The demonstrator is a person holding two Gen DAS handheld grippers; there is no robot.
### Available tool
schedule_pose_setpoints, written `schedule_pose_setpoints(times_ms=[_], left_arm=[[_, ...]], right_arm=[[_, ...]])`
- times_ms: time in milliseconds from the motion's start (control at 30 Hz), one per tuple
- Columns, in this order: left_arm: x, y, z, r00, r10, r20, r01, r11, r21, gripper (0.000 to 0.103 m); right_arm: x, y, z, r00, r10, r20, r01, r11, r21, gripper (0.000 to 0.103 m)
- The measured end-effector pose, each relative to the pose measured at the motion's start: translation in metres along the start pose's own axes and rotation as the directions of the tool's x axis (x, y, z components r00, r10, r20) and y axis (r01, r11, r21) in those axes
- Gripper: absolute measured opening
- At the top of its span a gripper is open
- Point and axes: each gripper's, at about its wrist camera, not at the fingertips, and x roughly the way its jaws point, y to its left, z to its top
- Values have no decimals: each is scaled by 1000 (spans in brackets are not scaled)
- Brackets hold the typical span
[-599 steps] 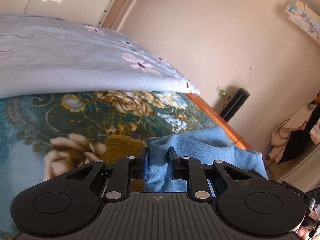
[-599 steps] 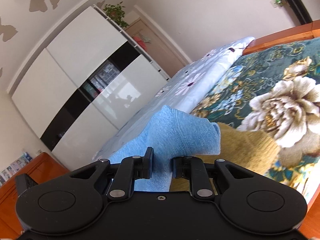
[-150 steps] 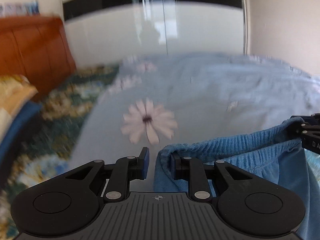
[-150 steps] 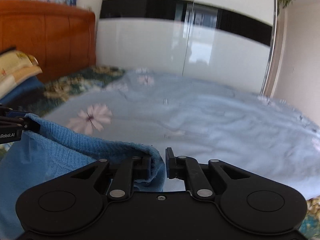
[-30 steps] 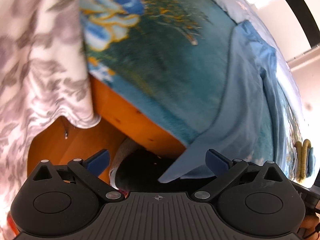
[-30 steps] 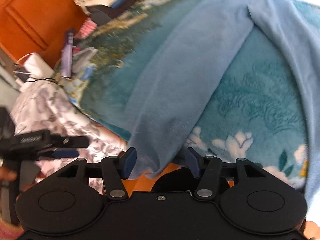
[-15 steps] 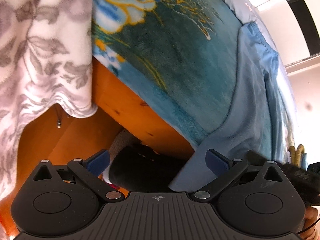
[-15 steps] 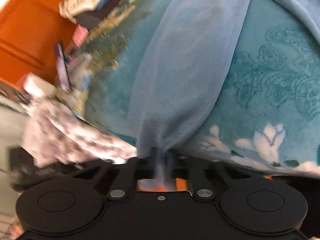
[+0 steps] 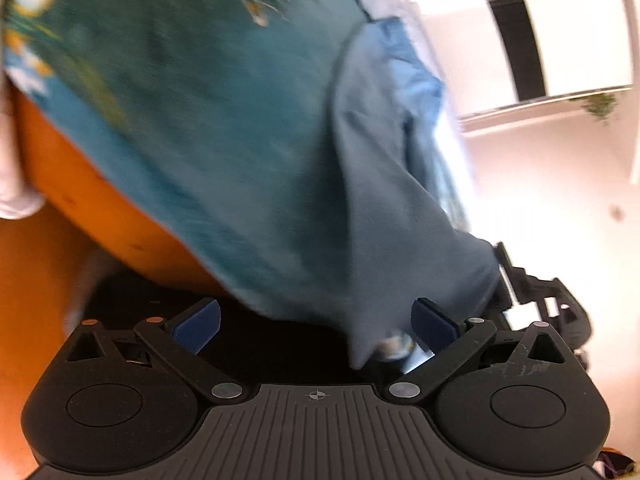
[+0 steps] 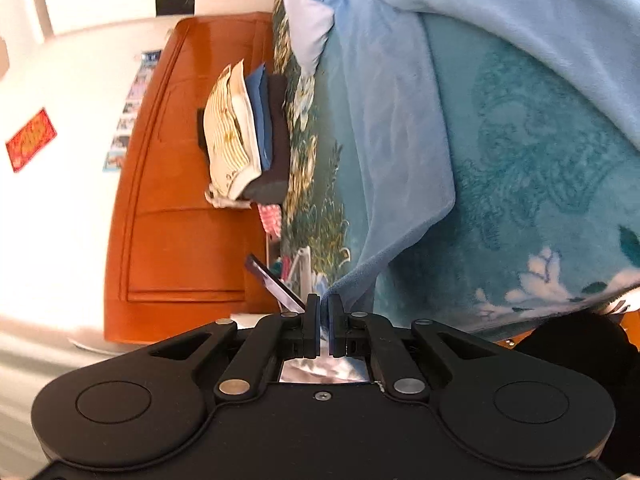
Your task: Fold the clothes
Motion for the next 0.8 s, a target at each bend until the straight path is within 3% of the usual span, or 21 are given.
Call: schedule_pose_setpoints(times_ms=[167,267,400,433,467,533,633,800], left_arm=[[22,2,-2,995,-101,22,101,994,-28,103],[29,-7,-2,987,-138,85,134,990,43,103],[42,-22,-3,975,-197,106,183,975,127,102],[46,-24,-2,976,-196,90,183,974,136,94],[50,-27,-2,979,-193,72,181,973,143,64],[56,-30,-3,985,-169,40,161,975,150,20],[50,-31,-10,986,-164,34,157,976,153,9],[16,-34,-15,978,-199,57,190,973,131,5]], right_arm=[[0,-2,2,999,39,4,-39,997,61,7],[3,-5,6,998,63,4,-63,993,103,7],[6,-1,8,998,65,10,-66,990,121,9],[5,-1,8,998,66,12,-67,991,120,10],[5,0,8,998,66,14,-67,991,119,10],[5,1,8,998,65,19,-67,991,117,13],[3,-1,8,998,59,30,-62,992,114,13],[-2,-12,9,999,1,43,-5,994,111,13]])
